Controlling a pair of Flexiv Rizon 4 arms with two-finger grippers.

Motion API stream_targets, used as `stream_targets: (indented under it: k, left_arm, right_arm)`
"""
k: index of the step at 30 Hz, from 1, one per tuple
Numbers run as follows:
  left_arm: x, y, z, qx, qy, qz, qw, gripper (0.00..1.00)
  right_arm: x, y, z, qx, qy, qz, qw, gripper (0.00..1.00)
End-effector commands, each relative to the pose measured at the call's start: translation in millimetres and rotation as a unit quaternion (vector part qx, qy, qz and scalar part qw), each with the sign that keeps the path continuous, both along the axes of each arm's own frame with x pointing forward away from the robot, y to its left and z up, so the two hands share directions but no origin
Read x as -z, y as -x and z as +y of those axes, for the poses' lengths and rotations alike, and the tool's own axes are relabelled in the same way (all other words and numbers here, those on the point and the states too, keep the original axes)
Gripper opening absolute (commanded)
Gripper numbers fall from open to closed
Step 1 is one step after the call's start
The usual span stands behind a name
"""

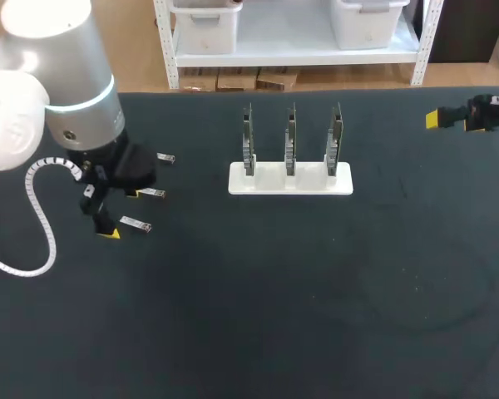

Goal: Pick up the optical module with the left hand, and insert it into the network port with the right hand.

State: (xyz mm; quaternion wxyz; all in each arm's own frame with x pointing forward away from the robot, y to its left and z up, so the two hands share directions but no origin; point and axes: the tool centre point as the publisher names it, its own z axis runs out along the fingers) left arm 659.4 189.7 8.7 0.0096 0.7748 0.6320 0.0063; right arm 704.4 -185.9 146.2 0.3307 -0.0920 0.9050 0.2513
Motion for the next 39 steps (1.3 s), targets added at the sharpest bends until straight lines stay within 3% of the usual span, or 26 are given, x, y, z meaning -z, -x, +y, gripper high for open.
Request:
stream_targets:
  k: [1, 18, 22, 26, 32, 35, 39]
  left_arm:
    - [2.0, -8.2, 0.9, -0.013, 0.001, 0.020, 1.000, 1.00]
    - [2.0, -8.2, 0.9, -0.013, 0.001, 0.020, 1.000, 1.00]
    - [-7.0, -3.3, -4.5, 0.026, -0.002, 0.012, 1.000, 1.00]
    - [-11.1, 0.9, -1.2, 0.054, -0.003, 0.025, 0.998, 1.00]
    - [-16.4, 1.8, 8.5, 0.077, -0.014, 0.000, 0.997, 1.00]
    - [-12.9, -3.2, 10.7, 0.073, -0.020, -0.010, 0.997, 1.00]
    - [-2.5, -7.0, 9.8, 0.068, -0.035, -0.002, 0.997, 1.00]
  right_arm:
    - [-0.9, 0.9, 0.0, 0.001, 0.001, 0.000, 1.000, 1.00]
    - [-0.9, 0.9, 0.0, 0.001, 0.001, 0.000, 1.000, 1.00]
    - [-0.9, 0.9, 0.0, 0.001, 0.001, 0.000, 1.000, 1.00]
    - [-0.9, 0.9, 0.0, 0.001, 0.001, 0.000, 1.000, 1.00]
    - [-0.9, 0.9, 0.0, 0.001, 0.001, 0.000, 1.000, 1.00]
    - [-0.9, 0.9, 0.0, 0.001, 0.001, 0.000, 1.000, 1.00]
    - [-0.9, 0.9, 0.0, 0.001, 0.001, 0.000, 1.000, 1.00]
